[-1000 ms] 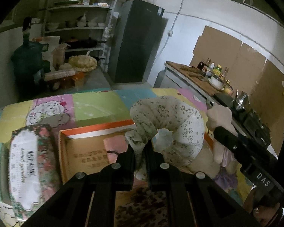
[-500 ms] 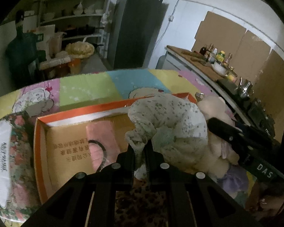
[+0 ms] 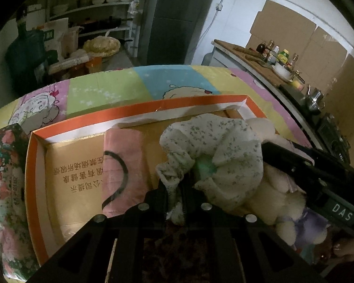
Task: Organize soft objects
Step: 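Carry the shower cap with the left gripper while the right gripper lowers the teddy bear into the tray, then open the left gripper to drop the shower cap while the right gripper releases the teddy bear into the tray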
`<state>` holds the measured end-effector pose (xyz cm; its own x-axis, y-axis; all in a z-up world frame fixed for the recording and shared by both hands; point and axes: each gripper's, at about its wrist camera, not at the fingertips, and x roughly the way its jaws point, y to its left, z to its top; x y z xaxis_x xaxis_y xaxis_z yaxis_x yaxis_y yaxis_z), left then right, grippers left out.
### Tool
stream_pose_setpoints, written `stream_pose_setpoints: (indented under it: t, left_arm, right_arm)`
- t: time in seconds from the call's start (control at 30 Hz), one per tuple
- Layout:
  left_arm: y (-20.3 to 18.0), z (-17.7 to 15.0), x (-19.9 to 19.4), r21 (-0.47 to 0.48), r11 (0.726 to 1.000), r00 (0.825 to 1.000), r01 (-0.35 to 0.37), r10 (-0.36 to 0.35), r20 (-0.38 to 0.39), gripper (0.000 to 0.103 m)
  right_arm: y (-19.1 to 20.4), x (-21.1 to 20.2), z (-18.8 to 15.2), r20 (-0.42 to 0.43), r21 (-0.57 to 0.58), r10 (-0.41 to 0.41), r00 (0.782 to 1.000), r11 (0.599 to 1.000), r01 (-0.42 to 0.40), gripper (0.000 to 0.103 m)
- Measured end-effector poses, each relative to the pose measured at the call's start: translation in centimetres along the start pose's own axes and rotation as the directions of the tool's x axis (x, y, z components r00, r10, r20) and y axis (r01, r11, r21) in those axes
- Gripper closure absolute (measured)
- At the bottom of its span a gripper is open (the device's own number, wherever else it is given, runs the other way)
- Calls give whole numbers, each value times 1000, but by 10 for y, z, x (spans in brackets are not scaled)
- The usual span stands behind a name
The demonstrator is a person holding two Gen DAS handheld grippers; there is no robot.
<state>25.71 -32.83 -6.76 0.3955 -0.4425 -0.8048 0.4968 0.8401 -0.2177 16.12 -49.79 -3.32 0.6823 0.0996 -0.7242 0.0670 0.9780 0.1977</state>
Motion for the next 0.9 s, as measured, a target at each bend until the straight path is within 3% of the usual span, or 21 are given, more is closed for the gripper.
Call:
stream_pose_setpoints:
  t: [0.1,0.2,0.47,0.73,0.9]
  left_arm:
    - [-1,1,0,-3,1000,1000,0,0,5,89]
    - [-2,1,0,3,1000,1000,-11,11,13,79]
    - [6,2,-7,-17,1000,999,-20,21,30,44]
    - [13,0,-26,-35,999,997,2,1,77,28]
    - [12,0,-46,-21,1000,991,16,-13,130,26]
  right_arm:
    - [1,0,1,-6,-11,8,1000,1000,-8,58]
    - [3,0,1,-9,-20,14,1000,1000,-14,57]
    - [3,-9,-2,2,-7,24,1000,1000,-24,43]
    - [7,-26,-3,57,6,42,998,999,-42,42]
    - [8,-35,0,92,23,44,995,999,-47,42]
